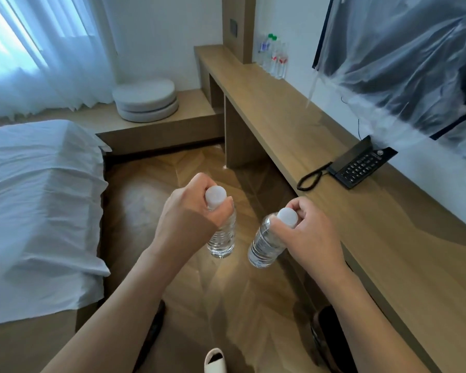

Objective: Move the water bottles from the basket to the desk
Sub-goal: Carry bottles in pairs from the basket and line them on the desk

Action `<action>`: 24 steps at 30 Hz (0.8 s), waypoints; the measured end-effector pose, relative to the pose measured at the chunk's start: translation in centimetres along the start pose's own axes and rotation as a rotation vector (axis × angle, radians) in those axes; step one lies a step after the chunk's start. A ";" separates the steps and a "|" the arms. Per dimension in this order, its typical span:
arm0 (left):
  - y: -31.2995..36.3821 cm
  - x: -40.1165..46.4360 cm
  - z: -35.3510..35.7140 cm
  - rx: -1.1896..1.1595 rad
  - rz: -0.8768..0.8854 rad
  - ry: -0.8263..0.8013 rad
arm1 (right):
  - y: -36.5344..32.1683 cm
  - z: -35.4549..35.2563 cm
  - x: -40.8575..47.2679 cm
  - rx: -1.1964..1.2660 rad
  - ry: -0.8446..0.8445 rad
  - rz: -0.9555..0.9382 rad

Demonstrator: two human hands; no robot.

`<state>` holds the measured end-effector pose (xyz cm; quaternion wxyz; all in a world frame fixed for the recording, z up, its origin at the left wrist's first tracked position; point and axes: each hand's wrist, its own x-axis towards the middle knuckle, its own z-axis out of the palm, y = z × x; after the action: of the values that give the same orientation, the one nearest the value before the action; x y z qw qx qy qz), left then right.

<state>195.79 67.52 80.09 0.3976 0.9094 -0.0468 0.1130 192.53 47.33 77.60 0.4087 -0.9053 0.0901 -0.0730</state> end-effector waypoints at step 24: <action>-7.5 30.7 2.4 0.048 -0.042 0.107 | -6.1 9.4 31.0 -0.012 0.003 -0.109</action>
<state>227.25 71.00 80.65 0.3801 0.9120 -0.0037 0.1543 225.30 51.18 77.88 0.3985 -0.9112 0.0418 -0.0961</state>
